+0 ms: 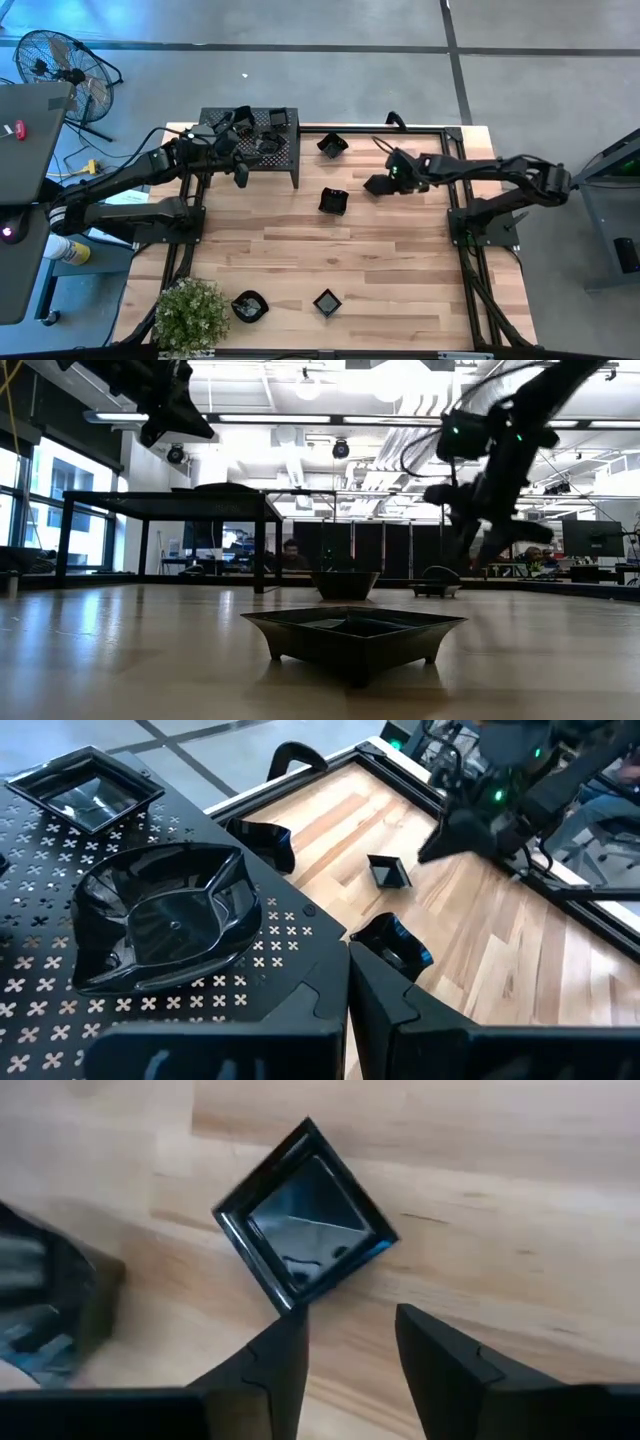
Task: Pick & Place Mini shaped plates
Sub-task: Stack the square plate on top of the other square plates on the shelf
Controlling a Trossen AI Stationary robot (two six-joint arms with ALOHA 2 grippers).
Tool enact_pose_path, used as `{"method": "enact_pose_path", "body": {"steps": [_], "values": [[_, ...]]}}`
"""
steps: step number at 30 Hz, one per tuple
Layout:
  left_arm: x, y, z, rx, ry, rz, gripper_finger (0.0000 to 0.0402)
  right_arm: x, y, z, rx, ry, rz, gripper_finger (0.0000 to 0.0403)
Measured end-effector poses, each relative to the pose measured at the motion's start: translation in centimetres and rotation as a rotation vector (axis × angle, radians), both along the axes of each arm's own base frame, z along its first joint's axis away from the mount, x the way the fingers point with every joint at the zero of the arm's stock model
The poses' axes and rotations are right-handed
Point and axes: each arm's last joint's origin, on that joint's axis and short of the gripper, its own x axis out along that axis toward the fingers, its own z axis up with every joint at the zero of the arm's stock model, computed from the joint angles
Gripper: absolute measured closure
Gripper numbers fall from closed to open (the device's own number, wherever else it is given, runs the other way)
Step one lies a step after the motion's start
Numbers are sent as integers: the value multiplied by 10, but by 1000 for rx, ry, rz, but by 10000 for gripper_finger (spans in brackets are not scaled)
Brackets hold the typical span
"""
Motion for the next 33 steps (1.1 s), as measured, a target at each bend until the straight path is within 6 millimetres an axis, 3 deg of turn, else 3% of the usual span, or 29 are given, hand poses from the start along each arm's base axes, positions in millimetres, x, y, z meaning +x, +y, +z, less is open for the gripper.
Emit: {"method": "enact_pose_path", "body": {"steps": [6, 11, 19, 33], "values": [[0, 0, 0, -11, -4, 7, 401, -6, 3, -25, 15, -151, -136, 278], [0, 0, 0, -11, -5, 8, 401, -16, 6, -39, 19, -153, -182, 304], [0, 1, 0, -1, 0, 30, 401, -15, 6, -41, -12, -205, -194, 349], [0, 1, 0, -14, -6, 37, 401, -14, 2, -40, -29, -234, -259, 321]]}}
